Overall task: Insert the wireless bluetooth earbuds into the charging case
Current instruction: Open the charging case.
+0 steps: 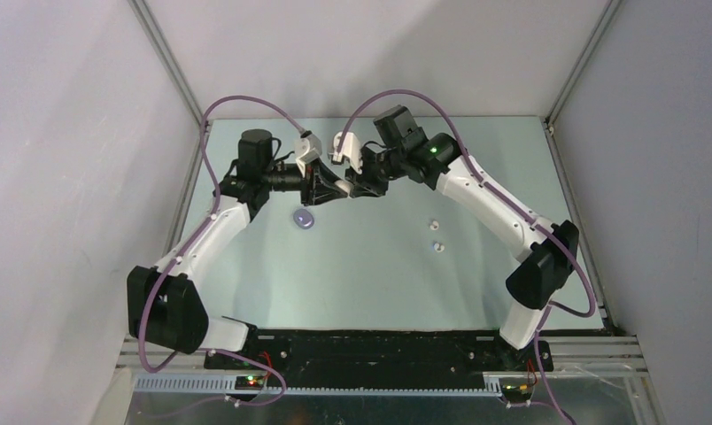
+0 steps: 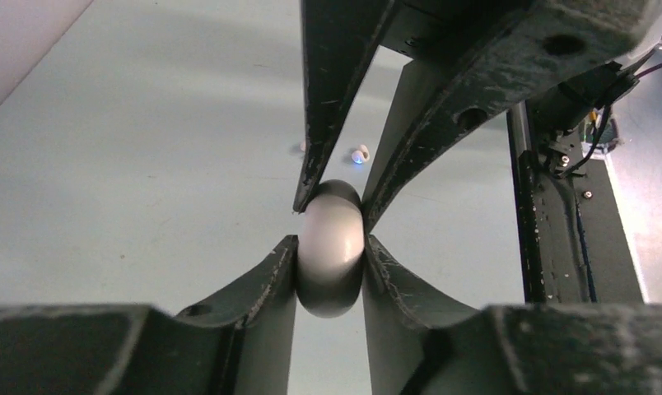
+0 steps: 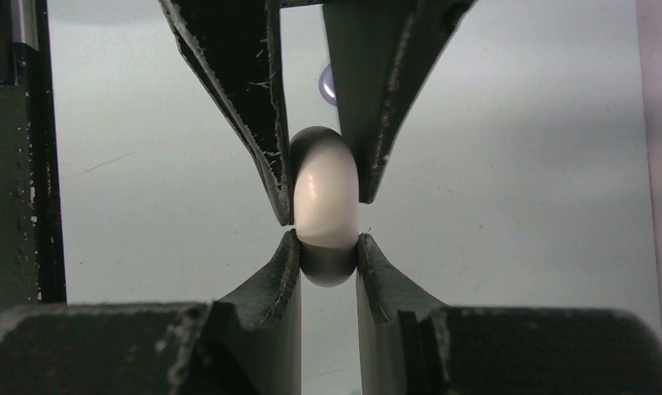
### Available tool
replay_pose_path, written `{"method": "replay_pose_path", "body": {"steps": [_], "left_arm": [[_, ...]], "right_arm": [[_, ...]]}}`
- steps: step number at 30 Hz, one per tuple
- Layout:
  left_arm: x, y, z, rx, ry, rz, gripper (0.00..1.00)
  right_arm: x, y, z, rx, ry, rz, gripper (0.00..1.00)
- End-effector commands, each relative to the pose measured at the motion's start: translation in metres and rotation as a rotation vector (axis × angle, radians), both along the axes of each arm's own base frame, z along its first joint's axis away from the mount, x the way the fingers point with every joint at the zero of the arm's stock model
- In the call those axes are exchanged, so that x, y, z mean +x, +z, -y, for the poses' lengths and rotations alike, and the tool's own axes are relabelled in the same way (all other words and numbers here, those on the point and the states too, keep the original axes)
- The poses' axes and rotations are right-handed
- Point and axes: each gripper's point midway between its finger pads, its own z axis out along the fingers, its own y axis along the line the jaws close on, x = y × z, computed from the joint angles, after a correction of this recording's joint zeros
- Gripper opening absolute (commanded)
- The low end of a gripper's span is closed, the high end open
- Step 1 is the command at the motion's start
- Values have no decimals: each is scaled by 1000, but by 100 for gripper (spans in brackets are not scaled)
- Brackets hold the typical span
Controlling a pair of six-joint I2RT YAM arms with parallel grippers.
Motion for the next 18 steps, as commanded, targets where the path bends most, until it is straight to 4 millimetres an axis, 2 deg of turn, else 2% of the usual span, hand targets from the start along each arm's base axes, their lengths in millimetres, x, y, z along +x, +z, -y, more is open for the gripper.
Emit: {"method": "replay_pose_path", "body": {"steps": [1,3,6,8,12,18], "left_arm": [[0,20,3,-34,-8,63,35],[0,18,3,-31,-8,52,33],[1,13,2,-20,0,21,45],[1,9,1,-4,-2,14,48],[2,7,-1,8,-4,25,49],[4,10,1,-7,-5,41,44]], "right_arm": [[3,21,-5,31,-5,33,0],[5,21,-4,25,-13,23,0],[8,22,-4,25,-25,18,0],[10,28,-3,39,-32,21,0],[13,38,1,59,-38,25,0],[11,32,2,41,-36,13,0]]}}
